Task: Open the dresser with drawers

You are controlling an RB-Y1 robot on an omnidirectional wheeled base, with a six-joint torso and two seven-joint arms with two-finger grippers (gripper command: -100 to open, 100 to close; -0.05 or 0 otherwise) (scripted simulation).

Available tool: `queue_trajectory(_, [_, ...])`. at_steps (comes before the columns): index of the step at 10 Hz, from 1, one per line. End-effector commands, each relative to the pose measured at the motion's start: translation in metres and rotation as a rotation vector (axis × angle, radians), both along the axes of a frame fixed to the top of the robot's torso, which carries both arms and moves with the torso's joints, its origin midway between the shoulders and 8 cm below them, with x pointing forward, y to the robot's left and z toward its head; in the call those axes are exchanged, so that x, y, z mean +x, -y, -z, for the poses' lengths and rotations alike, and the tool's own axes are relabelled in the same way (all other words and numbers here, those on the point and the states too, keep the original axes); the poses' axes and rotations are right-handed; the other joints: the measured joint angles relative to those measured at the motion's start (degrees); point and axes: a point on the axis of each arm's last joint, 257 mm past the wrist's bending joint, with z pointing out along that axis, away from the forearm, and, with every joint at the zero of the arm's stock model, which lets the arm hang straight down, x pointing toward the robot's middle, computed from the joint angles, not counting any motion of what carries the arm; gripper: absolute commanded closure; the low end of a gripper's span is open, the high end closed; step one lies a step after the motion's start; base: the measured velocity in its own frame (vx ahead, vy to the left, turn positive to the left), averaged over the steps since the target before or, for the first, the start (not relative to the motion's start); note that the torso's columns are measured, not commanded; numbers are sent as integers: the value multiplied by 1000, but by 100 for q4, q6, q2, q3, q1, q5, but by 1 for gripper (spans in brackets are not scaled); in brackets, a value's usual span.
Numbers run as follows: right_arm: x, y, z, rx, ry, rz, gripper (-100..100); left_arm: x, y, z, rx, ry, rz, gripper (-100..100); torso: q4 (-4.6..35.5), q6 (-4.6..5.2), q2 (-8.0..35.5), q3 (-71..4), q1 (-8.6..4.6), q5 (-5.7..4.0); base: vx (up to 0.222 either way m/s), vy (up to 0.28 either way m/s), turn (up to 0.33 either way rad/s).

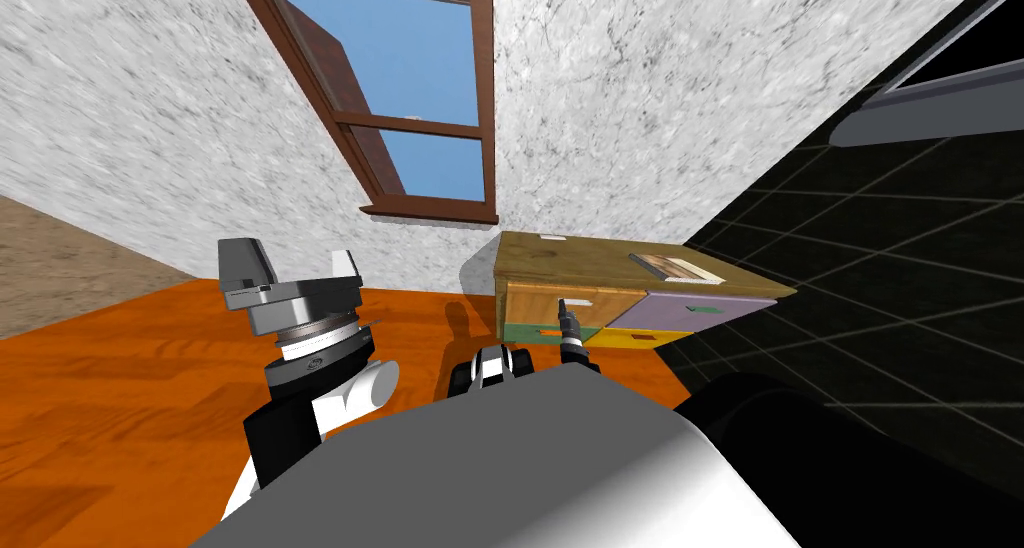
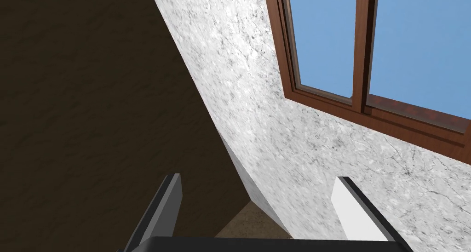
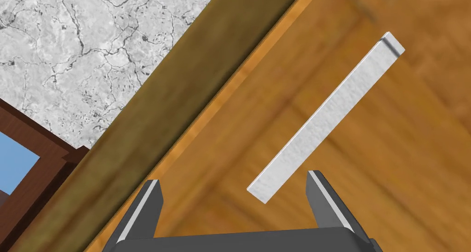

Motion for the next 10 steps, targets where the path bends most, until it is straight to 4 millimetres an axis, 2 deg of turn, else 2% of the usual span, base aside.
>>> queue_trajectory(1, [-1, 1, 9, 71, 10, -1, -100, 0, 0, 0, 0, 0, 0, 0, -1, -5, -3, -2, -2, 0, -16, -46, 108])
queue_trajectory(4, [-2, 3, 27, 203, 24, -2, -100, 0, 0, 0, 0, 0, 0, 0, 0, -2, 1, 0, -11, -3, -38, -64, 219])
queue_trajectory(10, [-3, 8, 44, 345, 44, -5, -100, 0, 0, 0, 0, 0, 0, 0, 0, -2, -1, -1, -4, -1, -29, -50, 153])
